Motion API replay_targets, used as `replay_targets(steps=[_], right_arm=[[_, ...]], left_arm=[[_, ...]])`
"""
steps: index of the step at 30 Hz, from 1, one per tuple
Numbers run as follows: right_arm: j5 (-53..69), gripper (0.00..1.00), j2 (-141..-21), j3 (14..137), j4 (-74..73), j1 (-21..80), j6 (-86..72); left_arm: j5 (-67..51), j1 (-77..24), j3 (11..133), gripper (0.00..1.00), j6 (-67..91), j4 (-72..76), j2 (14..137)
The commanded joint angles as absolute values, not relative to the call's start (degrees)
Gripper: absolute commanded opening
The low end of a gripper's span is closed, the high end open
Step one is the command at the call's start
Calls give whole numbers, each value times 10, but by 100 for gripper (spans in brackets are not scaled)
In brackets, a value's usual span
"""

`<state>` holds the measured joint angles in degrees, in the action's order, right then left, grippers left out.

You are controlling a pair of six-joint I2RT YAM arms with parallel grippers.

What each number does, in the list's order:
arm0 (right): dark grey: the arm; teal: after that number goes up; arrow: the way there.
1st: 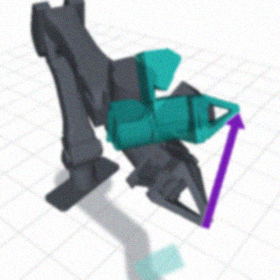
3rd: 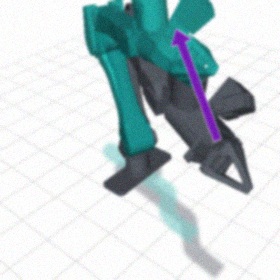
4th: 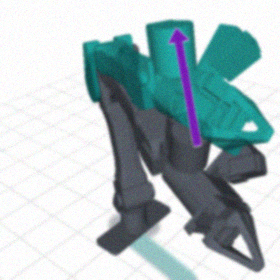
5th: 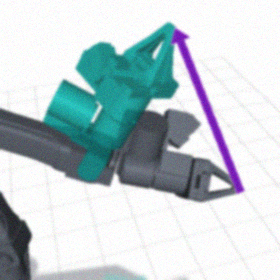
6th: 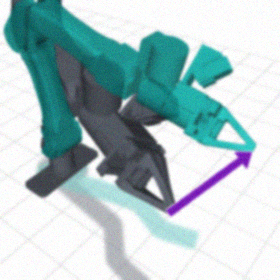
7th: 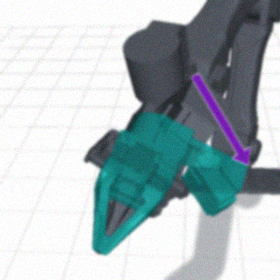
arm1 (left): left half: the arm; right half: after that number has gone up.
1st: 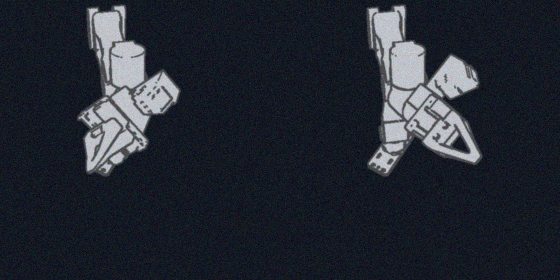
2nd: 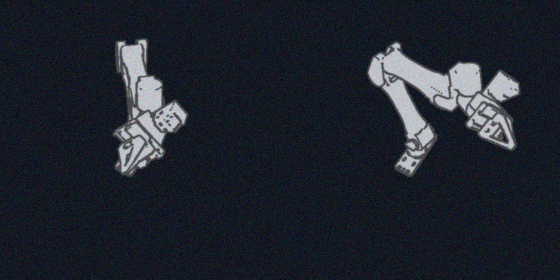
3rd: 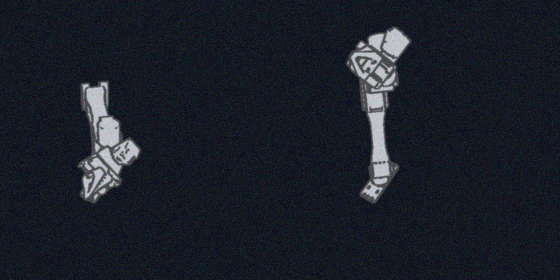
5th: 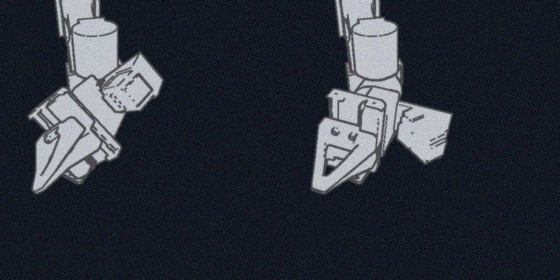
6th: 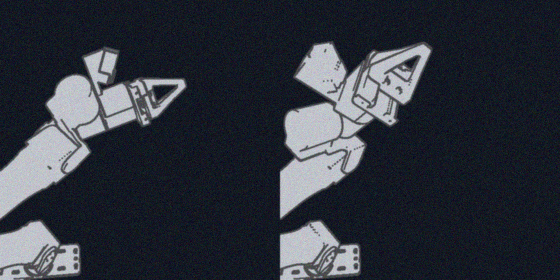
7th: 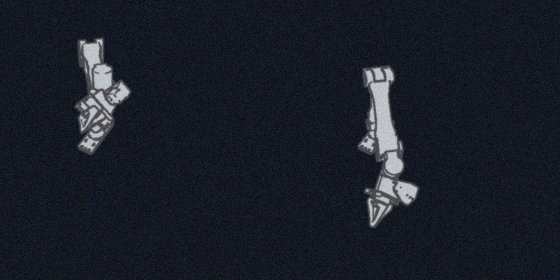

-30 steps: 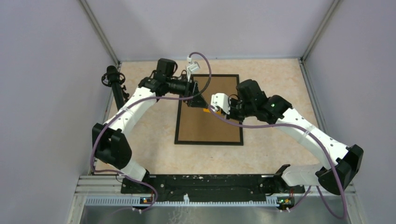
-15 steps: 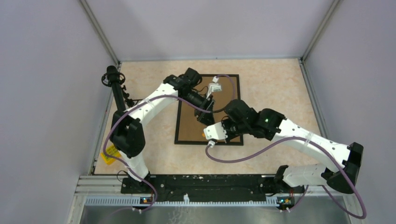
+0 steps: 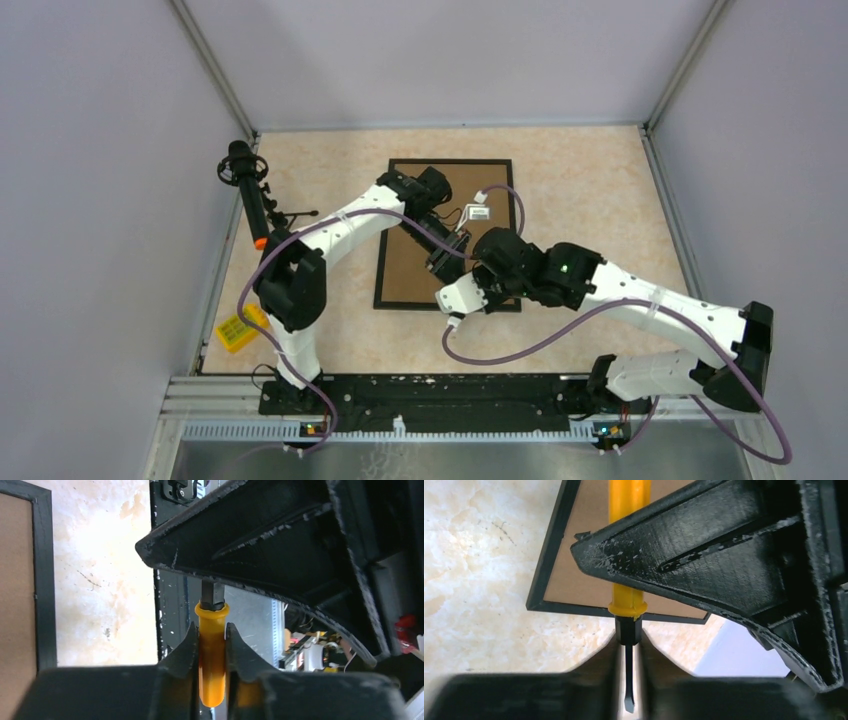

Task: Take the photo out of the frame
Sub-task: Place the screwdriver at the center of the board.

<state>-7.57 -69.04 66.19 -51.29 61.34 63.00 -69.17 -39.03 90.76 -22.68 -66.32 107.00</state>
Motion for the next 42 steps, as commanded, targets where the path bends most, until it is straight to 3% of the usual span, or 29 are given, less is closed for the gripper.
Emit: replay_targets(steps=[1, 2, 5, 8, 10, 16, 23, 29, 36, 42], right_arm=[[-105, 26, -672, 656, -487, 626, 631], [-109, 42, -670, 652, -483, 627, 625], [-115, 72, -659, 640, -473, 627, 608], [-120, 87, -641, 625, -465, 627, 597], [-119, 91, -629, 617, -462, 622, 586], [-99, 94, -607, 612, -460, 584, 560], [-82, 95, -589, 599, -448, 552, 549], [-75, 96, -583, 600, -445, 542, 537], [-73, 97, -581, 600, -447, 535, 531], [-77, 97, -584, 603, -441, 534, 528]], left_arm=[[-709, -377, 936, 6, -243, -684, 1073], [-701, -368, 936, 2, -232, -676, 1072], [-667, -317, 909, 0, -166, -603, 1047], [-595, -261, 886, 0, -133, -533, 1012], [-459, -247, 869, 0, -143, -511, 989], [-65, -221, 731, 0, -175, -398, 918], [201, -140, 585, 0, -250, -226, 902], [255, -87, 552, 1, -303, -133, 945], [264, -55, 553, 15, -324, -104, 992], [251, -50, 553, 34, -321, -120, 1014]])
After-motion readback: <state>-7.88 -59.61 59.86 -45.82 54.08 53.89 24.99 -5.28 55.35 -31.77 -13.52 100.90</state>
